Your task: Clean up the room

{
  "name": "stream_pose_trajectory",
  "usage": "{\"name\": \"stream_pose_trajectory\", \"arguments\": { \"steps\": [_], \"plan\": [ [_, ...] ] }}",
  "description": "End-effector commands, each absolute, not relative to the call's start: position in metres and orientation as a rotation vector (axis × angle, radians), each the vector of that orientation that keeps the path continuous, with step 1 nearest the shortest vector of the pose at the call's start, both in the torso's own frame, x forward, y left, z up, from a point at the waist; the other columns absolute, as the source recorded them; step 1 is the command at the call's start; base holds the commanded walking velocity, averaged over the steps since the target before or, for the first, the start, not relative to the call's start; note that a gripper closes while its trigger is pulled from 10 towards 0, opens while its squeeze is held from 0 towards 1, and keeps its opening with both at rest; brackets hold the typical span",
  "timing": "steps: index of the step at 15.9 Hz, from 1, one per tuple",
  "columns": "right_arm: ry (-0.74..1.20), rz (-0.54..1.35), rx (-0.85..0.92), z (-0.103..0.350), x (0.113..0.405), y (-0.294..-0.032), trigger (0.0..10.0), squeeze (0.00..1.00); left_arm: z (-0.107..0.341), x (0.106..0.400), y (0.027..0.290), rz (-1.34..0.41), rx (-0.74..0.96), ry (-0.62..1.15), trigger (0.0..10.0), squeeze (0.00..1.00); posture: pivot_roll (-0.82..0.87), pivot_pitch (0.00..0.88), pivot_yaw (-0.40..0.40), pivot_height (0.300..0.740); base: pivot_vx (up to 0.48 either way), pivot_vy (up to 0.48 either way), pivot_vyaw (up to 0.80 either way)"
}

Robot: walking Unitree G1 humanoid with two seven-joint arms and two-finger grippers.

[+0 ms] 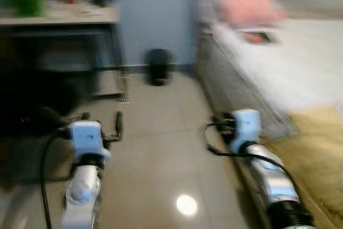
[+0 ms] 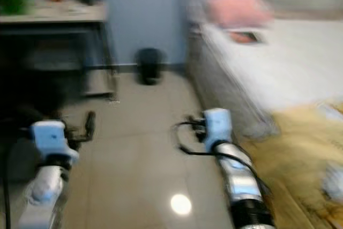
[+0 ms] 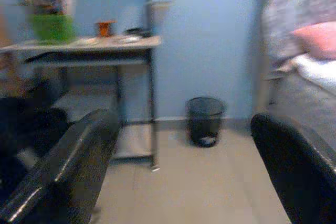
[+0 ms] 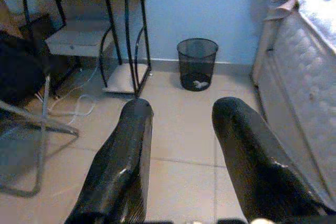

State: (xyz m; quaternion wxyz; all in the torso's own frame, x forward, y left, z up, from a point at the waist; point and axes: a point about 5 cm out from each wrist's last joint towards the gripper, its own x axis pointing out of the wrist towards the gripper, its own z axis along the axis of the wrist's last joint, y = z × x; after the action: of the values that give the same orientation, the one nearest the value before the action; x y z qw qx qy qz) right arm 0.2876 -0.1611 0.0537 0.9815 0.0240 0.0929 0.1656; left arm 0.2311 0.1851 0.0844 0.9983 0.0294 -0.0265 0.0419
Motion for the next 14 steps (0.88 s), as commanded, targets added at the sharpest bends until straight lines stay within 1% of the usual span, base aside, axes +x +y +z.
{"name": "stream_pose_trajectory", "arguments": {
  "steps": [1, 4, 6, 10, 12, 14],
  "plan": [
    [0.139, 0.358, 0.082, 0.064, 0.294, -0.152, 10.0, 0.0, 0.088, 0.231, 0.193, 0.115, 0.082, -0.07, 10.0, 0.0, -0.01, 0.0, -0.04, 0.74, 0.424, 0.0, 0.8],
    [0.131, 0.438, 0.053, 0.065, 0.295, -0.147, 10.0, 0.0, 0.084, 0.231, 0.192, 0.109, 0.089, -0.062, 10.0, 0.0, -0.01, 0.0, -0.033, 0.74, 0.425, 0.0, 0.8],
    [0.123, 0.429, 0.062, 0.067, 0.296, -0.145, 10.0, 0.0, 0.087, 0.233, 0.191, 0.106, 0.085, -0.076, 10.0, 0.0, -0.01, 0.0, -0.033, 0.74, 0.424, 0.0, 0.8],
    [0.118, 0.44, 0.087, 0.065, 0.294, -0.134, 10.0, 0.0, 0.092, 0.239, 0.19, 0.106, 0.089, -0.108, 10.0, 0.0, -0.01, 0.0, -0.03, 0.74, 0.425, 0.0, 0.8],
    [0.103, 0.39, 0.103, 0.067, 0.294, -0.136, 10.0, 0.0, 0.095, 0.242, 0.191, 0.12, 0.09, -0.126, 10.0, 0.0, -0.01, 0.0, -0.017, 0.74, 0.424, 0.0, 0.8],
    [0.083, 0.23, 0.156, 0.067, 0.297, -0.157, 10.0, 0.0, 0.095, 0.241, 0.197, 0.16, 0.088, -0.135, 10.0, 0.0, -0.02, 0.0, -0.017, 0.74, 0.418, 0.0, 0.8]
  ]
}}
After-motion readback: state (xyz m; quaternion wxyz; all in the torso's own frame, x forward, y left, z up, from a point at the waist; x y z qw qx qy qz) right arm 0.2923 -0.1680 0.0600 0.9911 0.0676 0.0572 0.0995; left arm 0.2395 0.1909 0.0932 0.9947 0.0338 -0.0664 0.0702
